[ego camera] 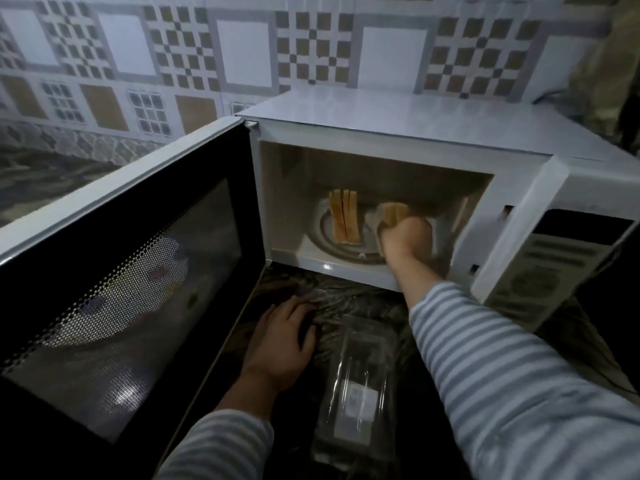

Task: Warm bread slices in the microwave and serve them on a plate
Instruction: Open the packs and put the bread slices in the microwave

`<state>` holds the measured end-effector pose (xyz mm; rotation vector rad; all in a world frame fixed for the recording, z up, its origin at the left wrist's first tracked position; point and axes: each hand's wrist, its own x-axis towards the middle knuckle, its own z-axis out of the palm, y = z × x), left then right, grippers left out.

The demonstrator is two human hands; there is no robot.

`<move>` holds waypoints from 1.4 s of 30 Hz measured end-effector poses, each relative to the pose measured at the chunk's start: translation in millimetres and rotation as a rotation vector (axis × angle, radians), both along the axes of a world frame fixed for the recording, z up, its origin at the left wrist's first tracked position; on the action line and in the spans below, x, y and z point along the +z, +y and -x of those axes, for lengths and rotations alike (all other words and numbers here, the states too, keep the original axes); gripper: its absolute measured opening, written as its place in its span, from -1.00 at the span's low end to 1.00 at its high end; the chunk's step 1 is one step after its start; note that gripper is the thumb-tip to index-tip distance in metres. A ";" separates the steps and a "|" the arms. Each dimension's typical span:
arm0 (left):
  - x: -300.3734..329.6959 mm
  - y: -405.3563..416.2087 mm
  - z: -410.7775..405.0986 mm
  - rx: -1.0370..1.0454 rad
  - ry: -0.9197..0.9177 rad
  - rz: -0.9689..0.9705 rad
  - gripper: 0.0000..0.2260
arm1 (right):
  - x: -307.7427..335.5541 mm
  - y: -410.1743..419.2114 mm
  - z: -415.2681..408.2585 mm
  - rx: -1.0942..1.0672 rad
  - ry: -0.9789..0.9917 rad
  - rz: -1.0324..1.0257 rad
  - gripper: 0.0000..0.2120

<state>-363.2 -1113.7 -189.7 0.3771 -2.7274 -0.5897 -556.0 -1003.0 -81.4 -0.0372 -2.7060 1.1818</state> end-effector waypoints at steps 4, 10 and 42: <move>-1.6 -0.7 2.3 0.013 0.044 -0.019 -0.60 | -7.6 -14.6 26.9 0.032 0.011 -0.023 -0.71; -2.5 -1.3 3.4 0.017 0.061 -0.017 -0.59 | -9.7 -24.1 39.6 -0.001 0.024 -0.003 -0.57; 40.3 53.0 -89.4 -0.177 0.035 -0.477 -0.69 | -23.3 94.0 -256.3 0.212 -0.308 -0.007 -0.63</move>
